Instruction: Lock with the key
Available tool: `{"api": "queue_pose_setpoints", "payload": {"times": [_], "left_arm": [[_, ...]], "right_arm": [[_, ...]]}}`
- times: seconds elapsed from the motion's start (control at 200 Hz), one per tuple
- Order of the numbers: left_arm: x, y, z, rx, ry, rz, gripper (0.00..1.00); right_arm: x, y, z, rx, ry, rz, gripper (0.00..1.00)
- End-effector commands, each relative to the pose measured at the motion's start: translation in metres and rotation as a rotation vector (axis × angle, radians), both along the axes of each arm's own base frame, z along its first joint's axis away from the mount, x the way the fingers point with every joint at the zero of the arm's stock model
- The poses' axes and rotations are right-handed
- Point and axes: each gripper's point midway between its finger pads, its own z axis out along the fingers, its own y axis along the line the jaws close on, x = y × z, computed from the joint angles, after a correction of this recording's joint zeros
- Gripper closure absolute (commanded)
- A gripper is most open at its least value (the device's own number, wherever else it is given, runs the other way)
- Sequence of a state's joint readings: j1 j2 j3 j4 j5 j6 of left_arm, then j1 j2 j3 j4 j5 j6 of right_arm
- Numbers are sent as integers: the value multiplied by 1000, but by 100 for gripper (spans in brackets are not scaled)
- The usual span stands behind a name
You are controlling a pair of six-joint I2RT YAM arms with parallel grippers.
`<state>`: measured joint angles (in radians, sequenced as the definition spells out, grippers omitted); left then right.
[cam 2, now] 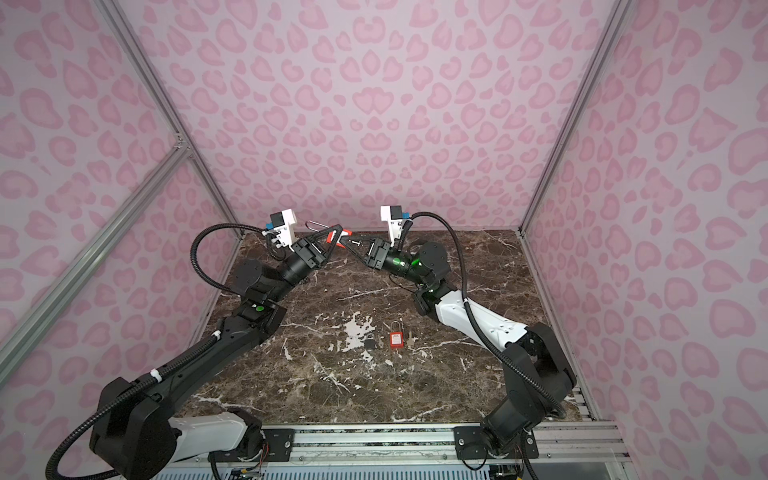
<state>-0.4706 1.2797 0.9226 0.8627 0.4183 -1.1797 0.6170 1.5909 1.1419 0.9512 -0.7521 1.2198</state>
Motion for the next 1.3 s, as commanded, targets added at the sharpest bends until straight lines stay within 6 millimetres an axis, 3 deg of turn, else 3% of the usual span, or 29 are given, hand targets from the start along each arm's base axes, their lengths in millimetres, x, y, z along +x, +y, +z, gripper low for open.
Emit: {"api": "queue_pose_setpoints", "payload": {"times": [0.0, 0.32, 0.42, 0.545, 0.65, 0.87, 1.125, 1.295], "left_arm": [[-7, 3, 14, -31, -56, -9, 96], [-7, 5, 8, -16, -52, 7, 93], [-9, 5, 9, -7, -56, 13, 80], [-11, 8, 9, 11, -63, 27, 53], [-10, 14, 7, 21, -55, 46, 45], [-11, 36, 3, 31, -49, 86, 41], [-11, 80, 5, 67, -47, 205, 39], [-6, 87, 11, 89, -30, 178, 45]], "right_arm": [[-4, 1, 9, 30, -32, 12, 64], [4, 1, 3, 27, 0, -12, 83], [8, -4, 0, 24, 9, -42, 86], [8, -8, 2, 27, 11, -48, 87], [9, -15, 3, 31, 12, -64, 87], [12, -23, 2, 29, 25, -83, 88], [13, -20, -2, 29, 39, -72, 88], [8, -9, -5, 19, 46, -33, 88]]}}
